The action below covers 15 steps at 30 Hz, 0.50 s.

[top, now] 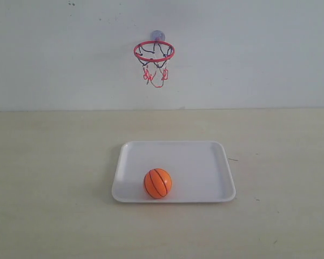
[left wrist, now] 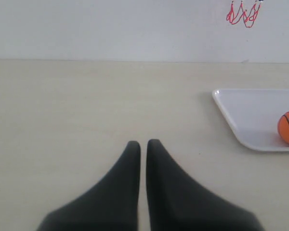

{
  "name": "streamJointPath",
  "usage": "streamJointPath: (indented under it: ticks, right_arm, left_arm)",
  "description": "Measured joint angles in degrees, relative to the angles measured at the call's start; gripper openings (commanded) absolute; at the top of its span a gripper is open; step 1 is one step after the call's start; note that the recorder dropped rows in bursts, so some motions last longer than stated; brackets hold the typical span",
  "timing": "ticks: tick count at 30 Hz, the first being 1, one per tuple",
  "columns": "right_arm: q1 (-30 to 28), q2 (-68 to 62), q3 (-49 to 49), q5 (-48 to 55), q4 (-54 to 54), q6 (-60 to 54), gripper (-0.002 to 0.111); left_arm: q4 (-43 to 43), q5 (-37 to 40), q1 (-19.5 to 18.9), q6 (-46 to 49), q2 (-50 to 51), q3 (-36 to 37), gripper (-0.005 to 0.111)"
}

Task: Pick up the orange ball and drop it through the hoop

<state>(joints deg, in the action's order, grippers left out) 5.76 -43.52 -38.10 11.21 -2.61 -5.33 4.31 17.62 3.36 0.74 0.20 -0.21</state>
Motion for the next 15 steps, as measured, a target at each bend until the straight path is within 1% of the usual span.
streamJointPath:
  ticks: [7,13,15]
  right_arm:
    - [0.0,-3.1,-0.1,-3.0,0.0,4.0,0.000]
    - [0.0,-11.3,-0.1,-7.1,-0.2,18.1,0.000]
    - [0.0,-14.9,-0.1,-8.7,-0.3,21.1,0.000]
  left_arm:
    - [0.0,0.0,0.0,0.0,0.0,0.0,0.004]
    - [0.0,0.0,0.0,0.0,0.0,0.0,0.004]
    - [0.0,0.0,0.0,0.0,0.0,0.0,0.004]
